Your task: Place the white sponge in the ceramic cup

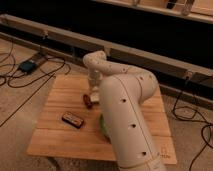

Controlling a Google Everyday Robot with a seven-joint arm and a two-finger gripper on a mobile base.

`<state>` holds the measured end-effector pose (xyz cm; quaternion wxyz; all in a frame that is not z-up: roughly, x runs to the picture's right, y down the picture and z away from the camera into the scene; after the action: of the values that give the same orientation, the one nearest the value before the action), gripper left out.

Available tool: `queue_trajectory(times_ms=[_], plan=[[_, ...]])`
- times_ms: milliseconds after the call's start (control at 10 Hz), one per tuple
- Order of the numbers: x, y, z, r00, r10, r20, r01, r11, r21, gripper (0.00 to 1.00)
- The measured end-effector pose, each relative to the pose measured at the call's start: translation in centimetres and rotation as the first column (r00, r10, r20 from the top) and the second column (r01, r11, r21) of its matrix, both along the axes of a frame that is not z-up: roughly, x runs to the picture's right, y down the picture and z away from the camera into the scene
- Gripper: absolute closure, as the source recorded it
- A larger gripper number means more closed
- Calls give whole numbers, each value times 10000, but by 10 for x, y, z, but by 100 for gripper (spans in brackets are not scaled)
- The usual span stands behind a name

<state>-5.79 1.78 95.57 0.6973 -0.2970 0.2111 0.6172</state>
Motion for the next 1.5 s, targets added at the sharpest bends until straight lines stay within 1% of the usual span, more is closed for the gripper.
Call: queue_trajectory(times_ms=[100, 200, 400, 500, 600, 800, 1000, 1100, 1200, 1400, 1500], plan=[[3, -10, -9, 9998, 173, 92, -174, 9998, 108, 100], [8, -22, -18, 9990, 400, 199, -406, 9987, 306, 100], [24, -52, -38, 9958, 843, 344, -871, 9921, 904, 100], [31, -62, -46, 9945, 976, 381, -1014, 9883, 1139, 100], [47, -76, -58, 9931, 1115, 372, -1159, 9815, 1524, 100], [73, -92, -74, 9910, 1330, 152, -1332, 9682, 2116, 100], [111, -105, -91, 9841, 1757, -264, -1608, 9437, 2891, 100], [124, -109, -97, 9804, 1930, -404, -1707, 9333, 3158, 100], [143, -111, -107, 9739, 2189, -599, -1847, 9180, 3510, 100], [169, -108, -120, 9634, 2527, -896, -1997, 8994, 3888, 100], [179, -105, -124, 9589, 2648, -1016, -2044, 8935, 3998, 100]])
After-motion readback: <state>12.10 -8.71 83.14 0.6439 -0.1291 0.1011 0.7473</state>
